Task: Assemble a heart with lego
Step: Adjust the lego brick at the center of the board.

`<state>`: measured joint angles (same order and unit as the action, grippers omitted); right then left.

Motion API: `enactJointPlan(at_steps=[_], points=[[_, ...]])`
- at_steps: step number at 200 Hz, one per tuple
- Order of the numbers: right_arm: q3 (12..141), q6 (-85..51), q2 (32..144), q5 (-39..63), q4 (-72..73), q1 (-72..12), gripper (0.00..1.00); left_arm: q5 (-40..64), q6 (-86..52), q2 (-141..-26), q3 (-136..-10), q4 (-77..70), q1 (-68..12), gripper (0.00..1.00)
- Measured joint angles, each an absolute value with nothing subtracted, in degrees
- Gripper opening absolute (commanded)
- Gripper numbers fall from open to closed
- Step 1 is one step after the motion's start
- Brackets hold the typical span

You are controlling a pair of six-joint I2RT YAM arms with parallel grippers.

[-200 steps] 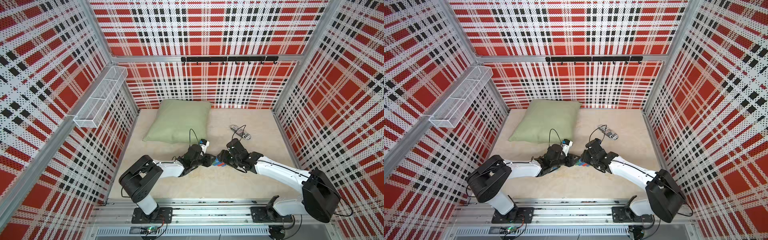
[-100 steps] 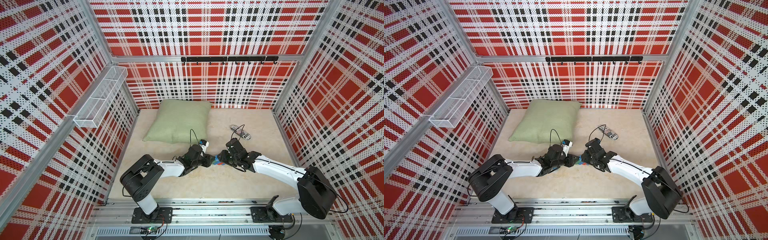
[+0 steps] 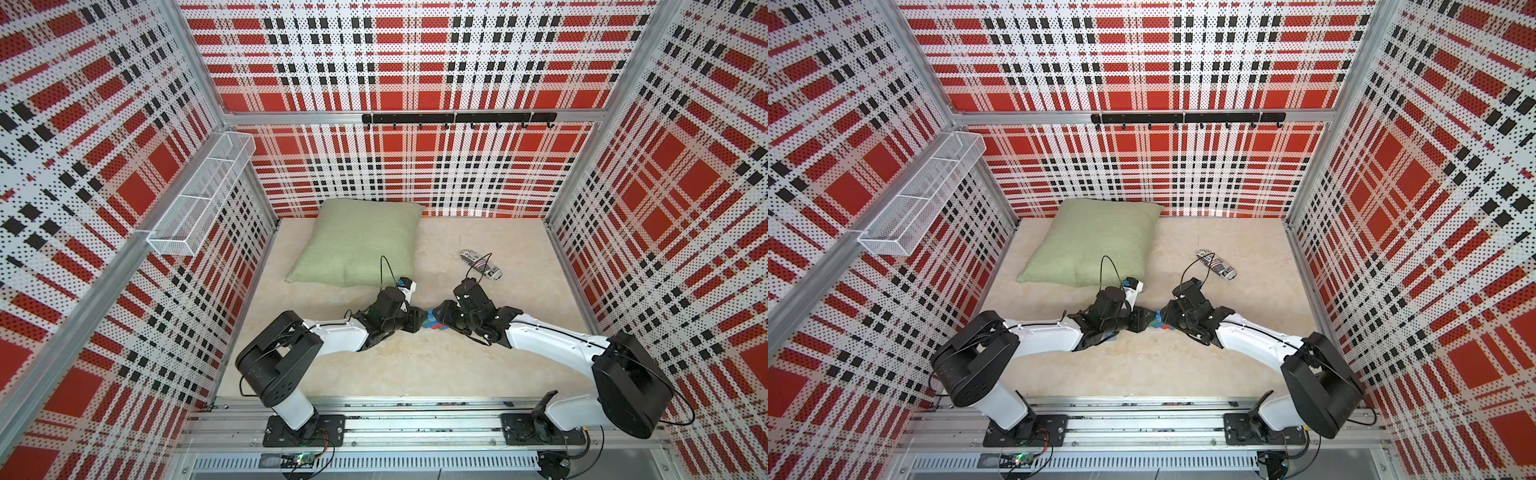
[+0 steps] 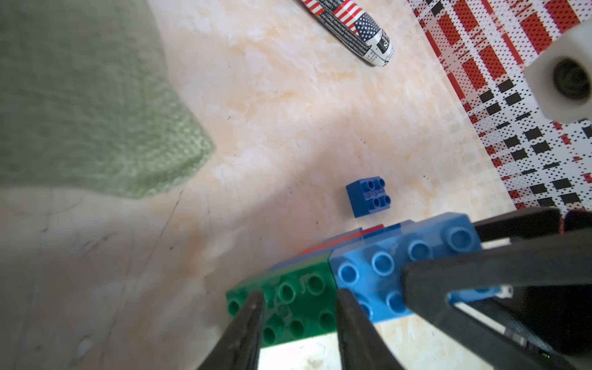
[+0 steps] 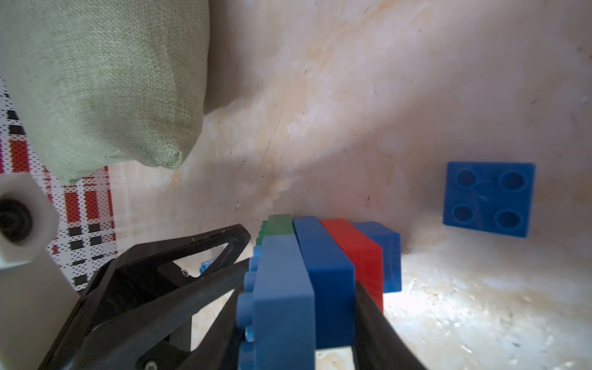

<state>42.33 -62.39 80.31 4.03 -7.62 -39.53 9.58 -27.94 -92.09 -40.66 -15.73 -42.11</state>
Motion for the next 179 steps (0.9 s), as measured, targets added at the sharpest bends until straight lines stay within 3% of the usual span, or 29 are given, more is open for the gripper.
enactJointPlan(at_steps=[48,142,179], points=[[36.1,-65.8,79.0,9.6,5.2,-37.6,0.40,4.6,-27.9,-80.9,-41.2,-12.0,-41.0,0.45],[21.8,-75.6,89.6,20.4,45.6,-32.7,0.45,1.0,-28.1,-78.0,-41.3,-7.2,-40.5,0.45],[19.6,-77.4,91.1,21.1,51.4,-32.4,0.52,0.6,-28.2,-78.0,-41.3,-6.5,-40.9,0.45]])
